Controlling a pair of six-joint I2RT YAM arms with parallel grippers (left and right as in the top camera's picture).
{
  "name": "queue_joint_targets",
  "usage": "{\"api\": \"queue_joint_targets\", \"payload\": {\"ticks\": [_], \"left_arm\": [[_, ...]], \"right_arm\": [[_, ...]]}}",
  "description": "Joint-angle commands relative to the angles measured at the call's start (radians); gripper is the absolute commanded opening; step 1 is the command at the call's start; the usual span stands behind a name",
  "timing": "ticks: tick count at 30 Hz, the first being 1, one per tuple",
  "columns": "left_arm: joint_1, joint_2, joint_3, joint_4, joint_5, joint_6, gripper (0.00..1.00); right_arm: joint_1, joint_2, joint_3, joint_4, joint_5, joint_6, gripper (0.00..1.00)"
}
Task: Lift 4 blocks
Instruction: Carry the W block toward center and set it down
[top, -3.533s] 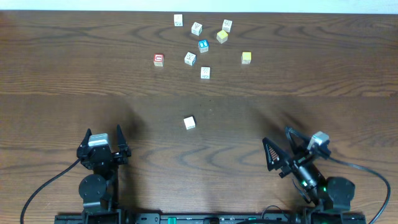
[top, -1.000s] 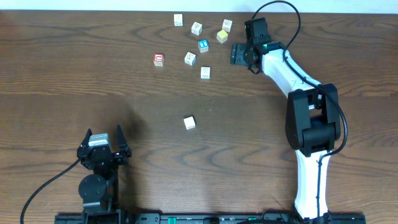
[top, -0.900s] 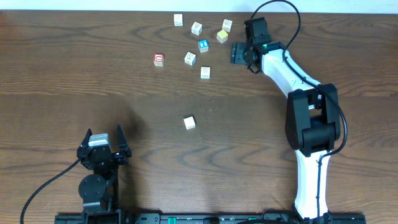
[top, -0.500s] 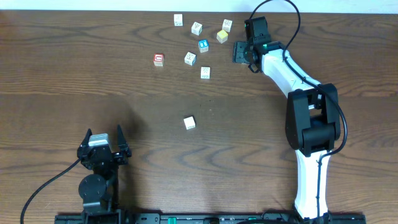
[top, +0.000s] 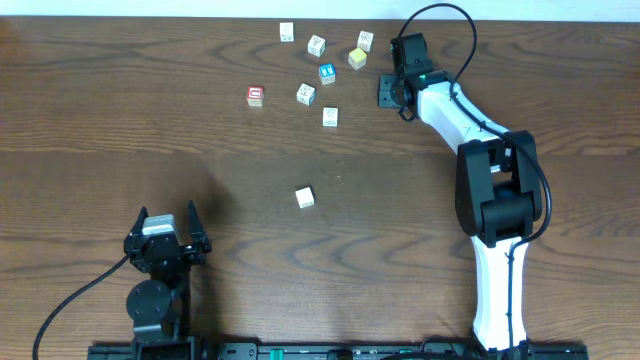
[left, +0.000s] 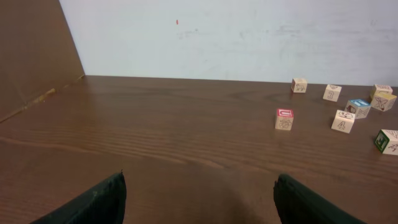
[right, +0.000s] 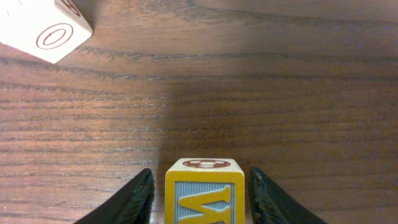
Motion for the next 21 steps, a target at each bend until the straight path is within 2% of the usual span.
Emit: {"api": "queue_joint_targets", "payload": {"ticks": [1, 4, 7, 12, 18, 20, 21], "left_arm": [[0.005, -0.006, -0.017, -0.043, -0.016, -0.001, 0.76], [0.005, -0.006, -0.017, -0.043, -0.016, -0.001, 0.76], [0.005, -0.006, -0.017, -0.043, -0.016, -0.001, 0.76], [0.005, -0.006, -0.017, -0.043, -0.016, -0.001, 0.76], [0.005, -0.006, -0.017, -0.043, -0.016, -0.001, 0.76], [0.005, -0.006, -0.017, -0.043, -0.016, -0.001, 0.76], [0.005, -0.006, -0.017, -0.043, -0.016, -0.001, 0.76]], "right_arm": [[-0.006, 0.008, 0.017, 0.017, 0.021, -0.015, 0.52], [-0.009, 0.008, 0.017, 0.039, 0.041, -0.020, 0.55], [-0.013, 0.008, 0.017, 0.051, 0.042, -0.040, 0.53], [-0.016, 0.008, 0.017, 0.048, 0.042, -0.052, 0.31], [-0.014, 0.008, 0.017, 0.034, 0.041, -0.051, 0.08], [-0.008, 0.002, 0.018, 0.007, 0.037, -0.051, 0.01], [-0.004, -0.001, 0.019, -0.011, 0.037, -0.051, 0.01]]}}
